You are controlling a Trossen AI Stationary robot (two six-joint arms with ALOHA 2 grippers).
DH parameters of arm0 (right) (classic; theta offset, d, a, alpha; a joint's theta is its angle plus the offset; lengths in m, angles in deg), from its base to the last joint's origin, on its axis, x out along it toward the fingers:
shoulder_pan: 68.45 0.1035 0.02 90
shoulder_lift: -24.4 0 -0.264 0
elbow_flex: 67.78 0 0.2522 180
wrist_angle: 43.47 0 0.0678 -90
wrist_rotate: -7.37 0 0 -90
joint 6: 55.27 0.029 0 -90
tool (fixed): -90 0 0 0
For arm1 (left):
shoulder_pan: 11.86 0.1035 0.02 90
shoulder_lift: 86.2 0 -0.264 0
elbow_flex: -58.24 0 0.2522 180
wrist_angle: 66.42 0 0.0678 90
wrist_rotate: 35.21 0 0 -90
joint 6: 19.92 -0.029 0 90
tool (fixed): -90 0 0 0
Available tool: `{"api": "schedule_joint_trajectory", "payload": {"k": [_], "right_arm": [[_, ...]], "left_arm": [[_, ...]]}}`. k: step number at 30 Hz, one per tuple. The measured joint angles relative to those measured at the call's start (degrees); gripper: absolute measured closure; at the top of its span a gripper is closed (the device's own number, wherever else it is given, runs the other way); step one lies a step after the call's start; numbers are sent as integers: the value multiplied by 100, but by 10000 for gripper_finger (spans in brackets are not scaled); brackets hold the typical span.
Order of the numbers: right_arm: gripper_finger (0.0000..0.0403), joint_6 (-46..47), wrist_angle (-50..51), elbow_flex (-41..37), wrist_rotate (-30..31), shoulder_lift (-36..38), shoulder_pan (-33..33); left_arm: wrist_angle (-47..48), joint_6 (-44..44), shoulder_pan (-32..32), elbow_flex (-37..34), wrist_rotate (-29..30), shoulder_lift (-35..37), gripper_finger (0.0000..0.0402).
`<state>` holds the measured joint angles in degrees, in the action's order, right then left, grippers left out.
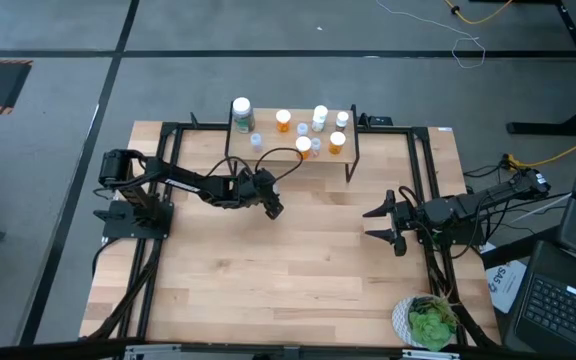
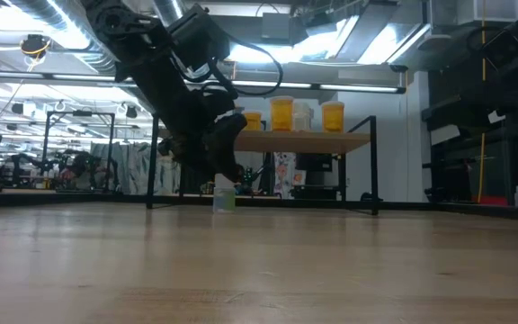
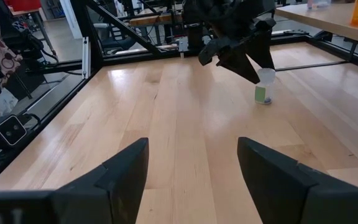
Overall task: Pick and place medicine bottles onto shelf by color
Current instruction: Put the pill bottle on the shelf
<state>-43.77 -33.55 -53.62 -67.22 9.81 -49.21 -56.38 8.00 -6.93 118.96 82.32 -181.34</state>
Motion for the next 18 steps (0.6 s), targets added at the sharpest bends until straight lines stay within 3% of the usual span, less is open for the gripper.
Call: {"api": "schedule_joint_trajectory", "payload": {"k": [14,18], "right_arm": [[155,2,0,0,1,0,0],[155,2,0,2,-1,0,0]], "left_arm": [[-3,199,-4,0,-2,-2,253],[-20,201,-7,0,-5,-2,266]]}}
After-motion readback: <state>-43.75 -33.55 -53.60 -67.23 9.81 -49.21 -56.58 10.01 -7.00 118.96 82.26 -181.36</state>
